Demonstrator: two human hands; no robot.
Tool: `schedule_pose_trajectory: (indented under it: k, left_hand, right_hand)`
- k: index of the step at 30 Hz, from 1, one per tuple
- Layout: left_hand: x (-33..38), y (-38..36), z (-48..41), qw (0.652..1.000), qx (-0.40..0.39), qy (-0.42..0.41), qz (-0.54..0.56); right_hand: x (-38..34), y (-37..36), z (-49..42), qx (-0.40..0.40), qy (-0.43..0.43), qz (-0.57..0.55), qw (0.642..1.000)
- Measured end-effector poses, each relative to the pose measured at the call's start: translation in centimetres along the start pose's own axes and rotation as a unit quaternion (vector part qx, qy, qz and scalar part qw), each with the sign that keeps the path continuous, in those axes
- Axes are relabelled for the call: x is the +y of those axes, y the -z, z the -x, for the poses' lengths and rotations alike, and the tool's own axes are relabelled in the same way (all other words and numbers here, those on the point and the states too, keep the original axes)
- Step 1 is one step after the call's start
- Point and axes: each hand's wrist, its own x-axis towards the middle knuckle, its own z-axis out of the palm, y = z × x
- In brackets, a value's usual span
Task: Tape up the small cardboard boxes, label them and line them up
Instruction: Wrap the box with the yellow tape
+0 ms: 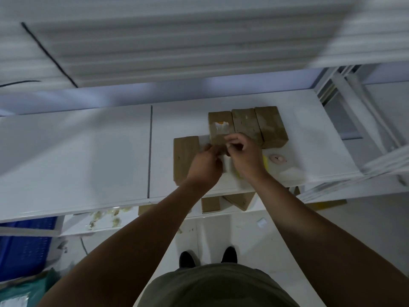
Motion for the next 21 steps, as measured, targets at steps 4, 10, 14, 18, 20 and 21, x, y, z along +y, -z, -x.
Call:
schedule_pose_trajectory:
  k: [4,10,14,18,20,21]
  left_hand:
    - [1.2,-2.4,-1.5,0.987,-0.146,0.062,-0.027]
    - [1.7,-4.3,-3.0,0.969,-0.222,0.029,-0.108]
    - [1.1,-5.1,-3.8,0.959,-0.253,0.042,-0.123]
    - [0.2,-5.2,-3.9,0.95,-0.279,0.048,-0.128]
    - [0.0,-4.9,-3.8,0.944,-0.295,0.047,-0.136]
    - [-0.1,-4.9,-3.8,0.942,-0.301,0.051,-0.137]
  right_hand:
    - [0.5,2.5,-0.2,0.027,0.048,0.098,0.994]
    - [3.6,4.3,-0.3,-0.029,-0.006,0.216,0.976]
    - [4.7,5.0,0.2,-0.068,-0.048,0.193,0.978]
    - [5.3,5.7,-0.2,-0.079,-0.051,0.129,0.987]
    - [5.5,5.8,-0.2,-0.077,-0.037,0.134,0.987]
    - [5.5,5.9,-0.2,-0.078,-0.028,0.135,0.987]
